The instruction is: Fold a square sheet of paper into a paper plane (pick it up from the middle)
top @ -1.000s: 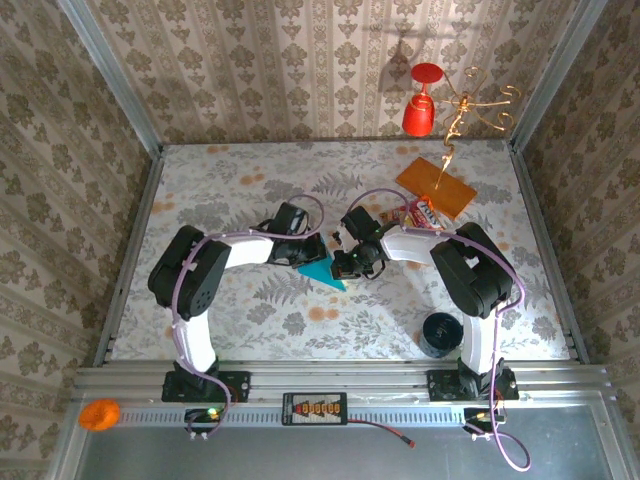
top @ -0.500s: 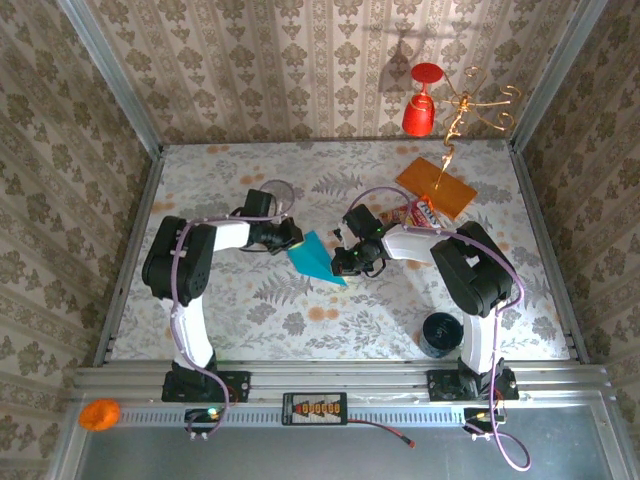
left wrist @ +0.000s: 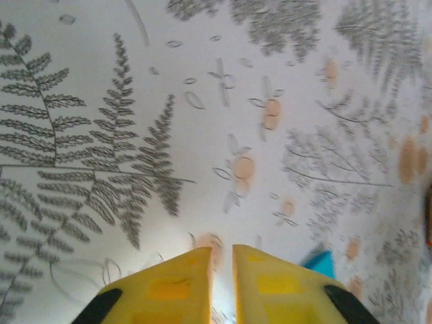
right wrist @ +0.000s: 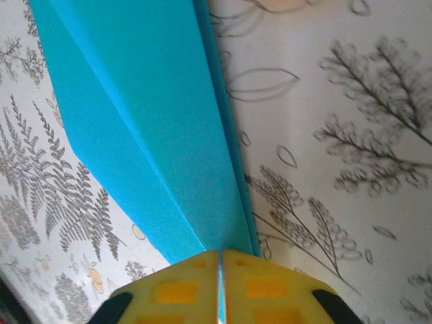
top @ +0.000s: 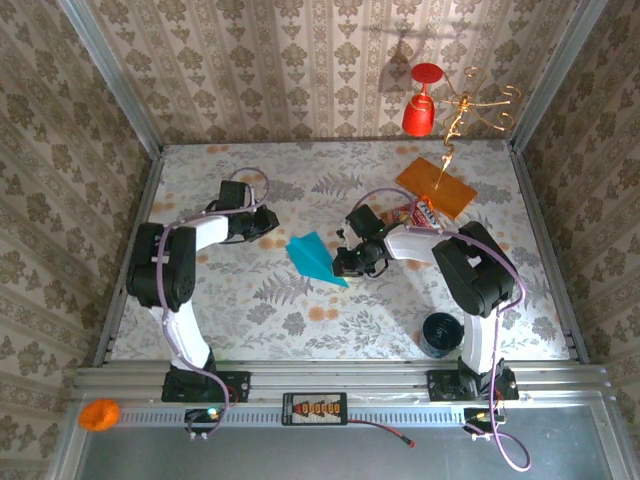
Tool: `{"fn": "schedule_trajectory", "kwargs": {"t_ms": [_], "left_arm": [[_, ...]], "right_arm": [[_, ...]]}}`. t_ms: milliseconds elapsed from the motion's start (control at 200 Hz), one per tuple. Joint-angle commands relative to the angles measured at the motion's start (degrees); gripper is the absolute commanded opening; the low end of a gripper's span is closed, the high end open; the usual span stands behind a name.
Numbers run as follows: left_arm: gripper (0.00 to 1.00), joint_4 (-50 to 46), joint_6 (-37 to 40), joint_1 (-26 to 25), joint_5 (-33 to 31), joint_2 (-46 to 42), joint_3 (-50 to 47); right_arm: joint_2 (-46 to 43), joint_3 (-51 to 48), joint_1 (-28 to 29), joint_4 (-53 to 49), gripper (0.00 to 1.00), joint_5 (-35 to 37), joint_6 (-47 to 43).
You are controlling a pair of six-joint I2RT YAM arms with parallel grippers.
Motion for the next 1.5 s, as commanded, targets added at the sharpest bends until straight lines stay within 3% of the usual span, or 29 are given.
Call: {"fn": "schedule_trajectory", "kwargs": {"t_ms": [0,155,360,725,865,1175,1495], "left_arm": [[0.25,-0.1,-1.1,-1.4,-2.4,-6.7,-2.3],[0.45,1.1,-3.7,-3.8,-5.2,-12.7,-7.6],[0.6,3.2,-7.2,-6.6,-7.6,-17.9,-14.3],[0.81,7.4,-8.7,-9.9,-6.8,-18.2,-18.1],[0.86,8.6,-8.4,-10.4,-6.8,-18.1,-18.1],[0.89,11.3,-8.2,-10.6,-4.4,-18.6,-18.4],[0.89,18.7,-9.3,-11.9,2.3,-21.9,-17.4]], "right_arm": [[-4.5,-0.6,-1.7,4.0,0.24,-3.6,3.0],[-5.5,0.0,-3.8,8.2,0.43,-4.1,1.7],[-1.2,5.5,-5.4,4.3,0.46,-4.1,-5.1],[6.0,11.8,-6.1,1.9,0.38,-11.0,-11.7],[7.0,12.0,-6.0,2.9,0.3,-13.6,-11.8],[5.6,11.1,-6.1,5.6,0.09,-14.3,-10.9],[-4.8,5.0,-8.3,19.4,0.06,-14.0,1.7]]}}
